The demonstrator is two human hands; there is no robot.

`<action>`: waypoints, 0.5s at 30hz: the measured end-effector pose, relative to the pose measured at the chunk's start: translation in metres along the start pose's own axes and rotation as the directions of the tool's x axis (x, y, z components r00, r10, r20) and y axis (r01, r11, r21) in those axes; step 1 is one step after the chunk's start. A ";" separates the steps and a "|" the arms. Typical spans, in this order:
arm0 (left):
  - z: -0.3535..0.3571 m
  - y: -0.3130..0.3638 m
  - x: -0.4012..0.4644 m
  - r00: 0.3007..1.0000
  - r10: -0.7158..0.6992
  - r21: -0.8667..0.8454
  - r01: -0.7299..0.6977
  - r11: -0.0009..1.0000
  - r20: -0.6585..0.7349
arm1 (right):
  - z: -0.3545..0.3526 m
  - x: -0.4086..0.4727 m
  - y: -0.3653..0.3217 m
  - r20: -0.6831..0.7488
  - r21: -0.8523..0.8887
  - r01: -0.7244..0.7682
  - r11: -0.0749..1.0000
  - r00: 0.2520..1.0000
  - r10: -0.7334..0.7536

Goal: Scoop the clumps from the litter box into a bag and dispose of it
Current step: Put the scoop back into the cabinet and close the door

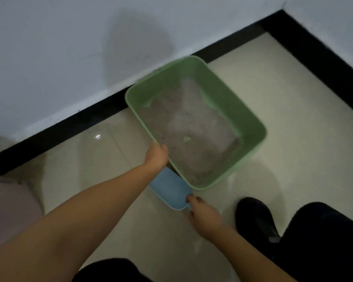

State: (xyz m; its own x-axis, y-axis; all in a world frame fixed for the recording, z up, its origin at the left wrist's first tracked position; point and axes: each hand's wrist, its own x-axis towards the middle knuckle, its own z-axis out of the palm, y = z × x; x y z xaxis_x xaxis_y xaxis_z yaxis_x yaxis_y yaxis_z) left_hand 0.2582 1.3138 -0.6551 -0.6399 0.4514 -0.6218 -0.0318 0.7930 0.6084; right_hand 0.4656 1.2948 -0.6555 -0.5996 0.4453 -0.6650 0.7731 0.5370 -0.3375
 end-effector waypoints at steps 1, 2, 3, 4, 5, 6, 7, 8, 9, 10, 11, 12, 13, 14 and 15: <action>0.006 -0.006 0.001 0.999 0.007 -0.029 -0.008 1.000 -0.048 | -0.001 -0.012 0.011 -0.013 0.001 -0.002 1.000 1.000 0.002; 0.013 -0.012 0.001 0.996 0.020 -0.068 -0.026 0.997 -0.082 | -0.003 -0.024 0.023 -0.013 -0.005 -0.004 1.000 1.000 0.004; 0.019 -0.018 -0.001 0.995 0.024 -0.101 -0.033 0.994 -0.094 | -0.006 -0.037 0.035 -0.019 -0.011 -0.014 1.000 1.000 0.014; 0.026 -0.023 -0.005 0.996 0.022 -0.123 -0.033 0.992 -0.088 | -0.010 -0.051 0.047 -0.023 -0.017 -0.039 0.999 0.999 0.039; 0.034 -0.031 -0.007 0.997 0.014 -0.124 -0.024 0.992 -0.080 | -0.016 -0.066 0.058 -0.033 -0.030 -0.060 0.998 0.998 0.059; 0.040 -0.036 -0.015 0.998 0.009 -0.120 -0.017 0.993 -0.070 | -0.021 -0.082 0.071 -0.039 -0.041 -0.085 0.995 0.996 0.084; 0.047 -0.037 -0.026 0.999 -0.004 -0.130 -0.002 0.991 -0.049 | -0.028 -0.097 0.084 -0.055 -0.042 -0.111 0.993 0.993 0.109; 0.052 -0.034 -0.042 1.000 -0.020 -0.151 0.017 0.988 -0.015 | -0.036 -0.112 0.097 -0.074 -0.036 -0.140 0.990 0.988 0.137; 0.057 -0.029 -0.060 0.998 -0.044 -0.154 0.049 0.987 0.037 | -0.045 -0.125 0.110 -0.101 -0.029 -0.169 0.985 0.981 0.166; 0.064 -0.026 -0.076 0.988 -0.088 -0.147 0.107 0.983 0.128 | -0.053 -0.138 0.124 -0.142 -0.023 -0.193 0.981 0.972 0.188; 0.071 -0.023 -0.092 0.957 -0.150 -0.126 0.185 0.975 0.248 | -0.060 -0.149 0.137 -0.191 -0.013 -0.213 0.977 0.960 0.207; 0.079 -0.021 -0.109 0.907 -0.199 -0.074 0.242 0.967 0.371 | -0.065 -0.159 0.153 -0.234 0.002 -0.235 0.972 0.945 0.229; 0.088 -0.017 -0.122 0.850 -0.226 -0.003 0.258 0.966 0.475 | -0.070 -0.167 0.168 -0.279 0.013 -0.251 0.968 0.929 0.245; 0.099 -0.011 -0.136 0.798 -0.240 0.075 0.239 0.968 0.553 | -0.075 -0.174 0.184 -0.311 0.011 -0.277 0.961 0.912 0.266; 0.112 -0.002 -0.148 0.752 -0.246 0.141 0.202 0.969 0.611 | -0.079 -0.181 0.201 -0.348 -0.004 -0.305 0.952 0.893 0.285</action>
State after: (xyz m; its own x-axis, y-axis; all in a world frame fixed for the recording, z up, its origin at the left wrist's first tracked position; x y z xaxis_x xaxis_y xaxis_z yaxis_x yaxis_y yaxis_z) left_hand 0.4392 1.2917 -0.6195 -0.0044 0.3946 -0.9189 -0.0514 0.9176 0.3943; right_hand 0.7133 1.3790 -0.5499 -0.3872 0.7999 -0.4585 0.9184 0.3782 -0.1157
